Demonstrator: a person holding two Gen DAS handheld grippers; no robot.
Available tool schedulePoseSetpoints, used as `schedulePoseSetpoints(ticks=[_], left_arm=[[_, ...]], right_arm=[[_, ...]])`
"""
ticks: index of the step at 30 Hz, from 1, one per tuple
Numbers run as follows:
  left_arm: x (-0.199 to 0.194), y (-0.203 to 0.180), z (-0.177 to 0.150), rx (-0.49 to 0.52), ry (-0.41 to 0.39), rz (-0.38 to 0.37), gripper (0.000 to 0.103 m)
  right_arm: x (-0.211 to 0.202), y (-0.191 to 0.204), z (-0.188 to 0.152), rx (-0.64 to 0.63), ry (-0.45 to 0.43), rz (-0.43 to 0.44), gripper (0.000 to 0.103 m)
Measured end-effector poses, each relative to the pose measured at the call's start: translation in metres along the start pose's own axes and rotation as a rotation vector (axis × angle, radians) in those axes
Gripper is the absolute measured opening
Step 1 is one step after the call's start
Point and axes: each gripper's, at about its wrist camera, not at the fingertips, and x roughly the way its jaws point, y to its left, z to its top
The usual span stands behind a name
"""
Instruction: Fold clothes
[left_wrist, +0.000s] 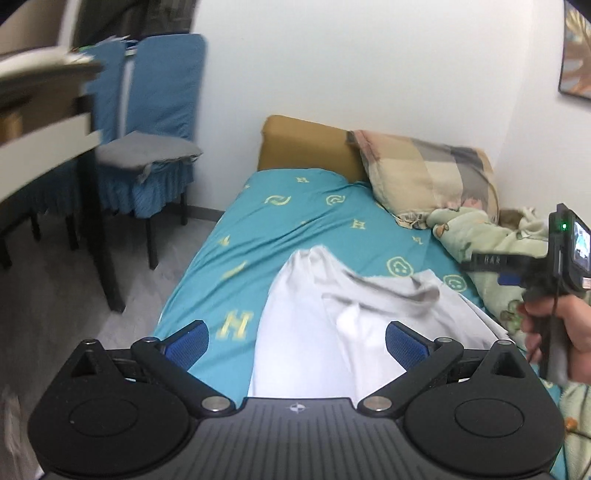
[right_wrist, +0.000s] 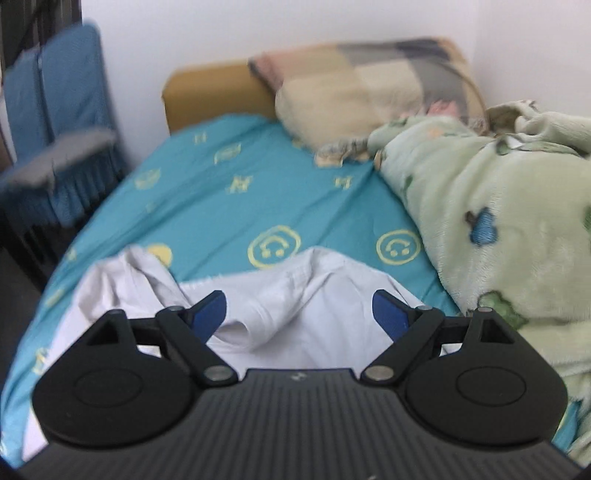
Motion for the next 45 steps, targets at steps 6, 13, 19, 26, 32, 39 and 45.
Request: schedulePoseSetpoints(ticks=[6,13,19,26,32,39,45], left_arm=[[0.022,0.015,-0.037,-0.043,0.010,0.005,0.102],[0.078,0.025,-0.043,-0.006,-0.092,-0.003,0.102],[0.123,0.047,-0.045,-0.041,-0.098,0.042,0.102],[0.149,0.062,-0.046,-0.075,-0.067,0.011,0.101],[0.141,0.065,-0.041,-0.093,-0.080,-0.018,0.101],[0.114,0.063,-0.035,-0.094,-0.123,-0.019,0.101],[0.114,0.070,-0.035,-0.104,-0.120,-0.015,0.101]], right_arm=[[0.025,-0.003,-0.017,0.024,0.052,0.067,0.062],[0.114,0.015,-0.019,-0.010,0.135,0.040,0.008],[0.177,0.027,0.040,0.014,-0.049,-0.061,0.006],[0.229,0.032,0.057,0.099,0.127,0.009,0.058],[0.190,0.037,0.052,0.107,0.034,0.038,0.085],[0.142,0.044,0.047,0.117,-0.088,0.071,0.086],[0.174,0.095,0.037,0.161,0.153,0.247,0.055]])
